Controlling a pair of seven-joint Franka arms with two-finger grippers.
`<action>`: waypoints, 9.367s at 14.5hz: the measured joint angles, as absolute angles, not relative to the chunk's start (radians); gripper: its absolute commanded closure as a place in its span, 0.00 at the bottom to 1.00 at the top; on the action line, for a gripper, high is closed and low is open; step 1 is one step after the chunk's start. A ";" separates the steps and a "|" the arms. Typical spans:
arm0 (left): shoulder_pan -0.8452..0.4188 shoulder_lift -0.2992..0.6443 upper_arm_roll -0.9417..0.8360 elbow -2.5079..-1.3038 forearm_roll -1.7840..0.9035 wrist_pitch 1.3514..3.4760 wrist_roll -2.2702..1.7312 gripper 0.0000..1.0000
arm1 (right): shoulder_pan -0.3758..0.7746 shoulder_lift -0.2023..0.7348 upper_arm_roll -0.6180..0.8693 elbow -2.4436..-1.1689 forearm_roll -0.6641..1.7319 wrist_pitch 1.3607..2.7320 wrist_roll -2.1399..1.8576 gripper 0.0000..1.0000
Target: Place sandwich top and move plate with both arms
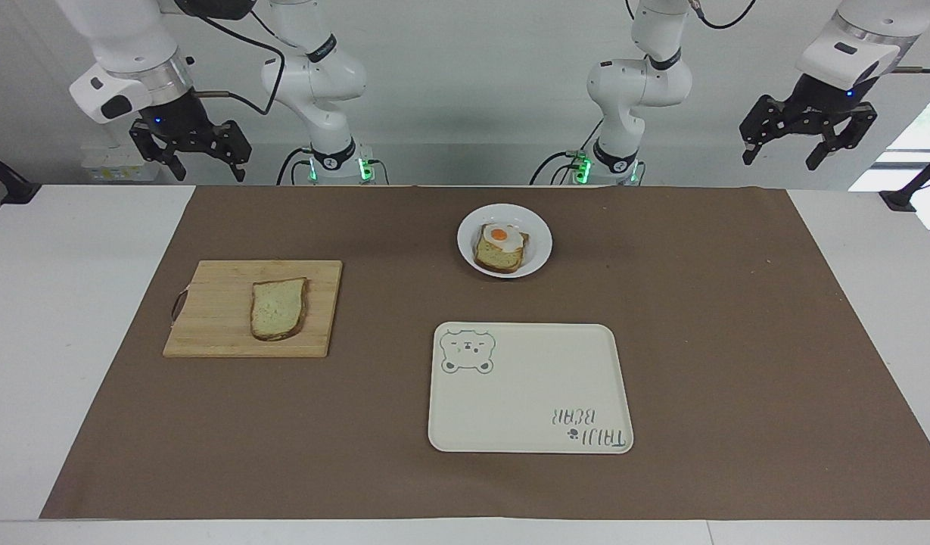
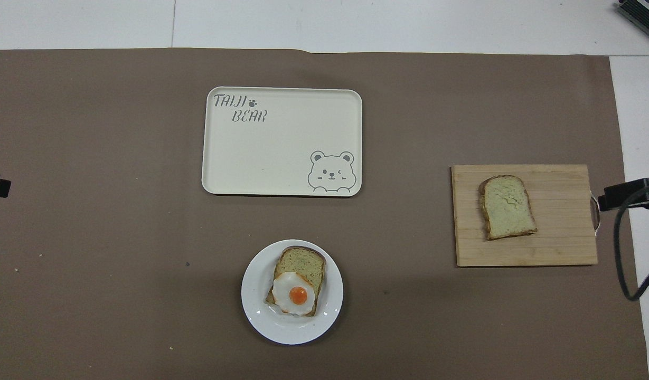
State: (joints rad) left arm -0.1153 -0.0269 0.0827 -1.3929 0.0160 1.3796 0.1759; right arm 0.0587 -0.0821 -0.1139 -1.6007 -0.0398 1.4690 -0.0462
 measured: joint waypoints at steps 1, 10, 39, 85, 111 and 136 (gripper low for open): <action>-0.115 -0.027 0.083 -1.393 0.016 1.380 0.176 0.00 | 0.059 -0.082 -0.114 -1.601 -0.040 1.470 -0.046 0.00; -0.115 -0.027 0.083 -1.393 0.016 1.380 0.176 0.00 | 0.058 -0.082 -0.114 -1.602 -0.040 1.471 -0.046 0.00; -0.115 -0.027 0.083 -1.393 0.016 1.379 0.176 0.00 | 0.047 0.003 -0.114 -1.945 -0.036 1.927 -0.058 0.00; -0.115 -0.027 0.083 -1.393 0.016 1.379 0.176 0.00 | -0.086 0.198 -0.116 -2.116 0.250 2.246 -0.297 1.00; -0.115 -0.027 0.083 -1.393 0.016 1.379 0.176 0.00 | 0.101 0.134 -0.105 -1.813 0.251 1.727 -0.155 1.00; -0.115 -0.027 0.083 -1.393 0.016 1.379 0.176 0.00 | 0.757 0.196 -0.101 -1.959 0.270 2.143 0.530 1.00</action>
